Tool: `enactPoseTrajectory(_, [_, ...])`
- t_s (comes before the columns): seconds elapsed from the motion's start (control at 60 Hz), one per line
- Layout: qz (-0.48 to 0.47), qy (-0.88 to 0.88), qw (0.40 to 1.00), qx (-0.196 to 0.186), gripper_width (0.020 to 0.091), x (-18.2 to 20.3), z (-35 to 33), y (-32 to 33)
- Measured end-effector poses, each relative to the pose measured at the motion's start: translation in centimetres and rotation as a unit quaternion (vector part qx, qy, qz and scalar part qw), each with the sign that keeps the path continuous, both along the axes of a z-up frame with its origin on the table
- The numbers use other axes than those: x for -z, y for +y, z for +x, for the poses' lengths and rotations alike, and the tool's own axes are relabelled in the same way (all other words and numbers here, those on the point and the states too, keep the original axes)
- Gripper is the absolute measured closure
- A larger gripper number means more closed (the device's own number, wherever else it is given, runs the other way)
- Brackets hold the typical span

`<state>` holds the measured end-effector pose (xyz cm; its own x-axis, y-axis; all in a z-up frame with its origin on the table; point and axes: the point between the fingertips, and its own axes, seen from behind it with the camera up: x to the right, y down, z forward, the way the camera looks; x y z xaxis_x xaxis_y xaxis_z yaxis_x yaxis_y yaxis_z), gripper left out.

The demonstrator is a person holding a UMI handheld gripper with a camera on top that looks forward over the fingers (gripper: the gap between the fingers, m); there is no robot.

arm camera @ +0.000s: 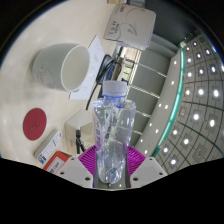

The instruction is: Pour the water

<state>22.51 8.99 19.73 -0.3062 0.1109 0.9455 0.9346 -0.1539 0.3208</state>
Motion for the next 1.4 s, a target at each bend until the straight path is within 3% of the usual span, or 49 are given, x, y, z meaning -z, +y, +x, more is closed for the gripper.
enactPoseTrajectory(0.15, [0.006, 0.203, 0.979, 0.012, 0.0736, -1.9, -0.4, -0.9])
enactPoseTrajectory(0.367, [0.025, 0.478, 0.878, 0.003, 0.0737, -5.5, -2.2, -2.6])
enactPoseTrajectory(0.6, [-0.025, 0.717, 0.695, 0.051, 0.0737, -0.9, -2.8, -2.4])
enactPoseTrajectory(0.683, [-0.04, 0.752, 0.656, 0.055, 0.0737, 1.1, -2.2, -2.7])
enactPoseTrajectory(1.1, [-0.071, 0.777, 0.617, 0.105, 0.0733, 12.2, -0.1, -2.3])
enactPoseTrajectory(1.25, [-0.058, 0.78, 0.617, 0.082, 0.0713, 11.9, -0.1, -2.8])
enactPoseTrajectory(1.4, [-0.055, 0.783, 0.613, 0.087, 0.07, 11.8, -0.1, -2.5])
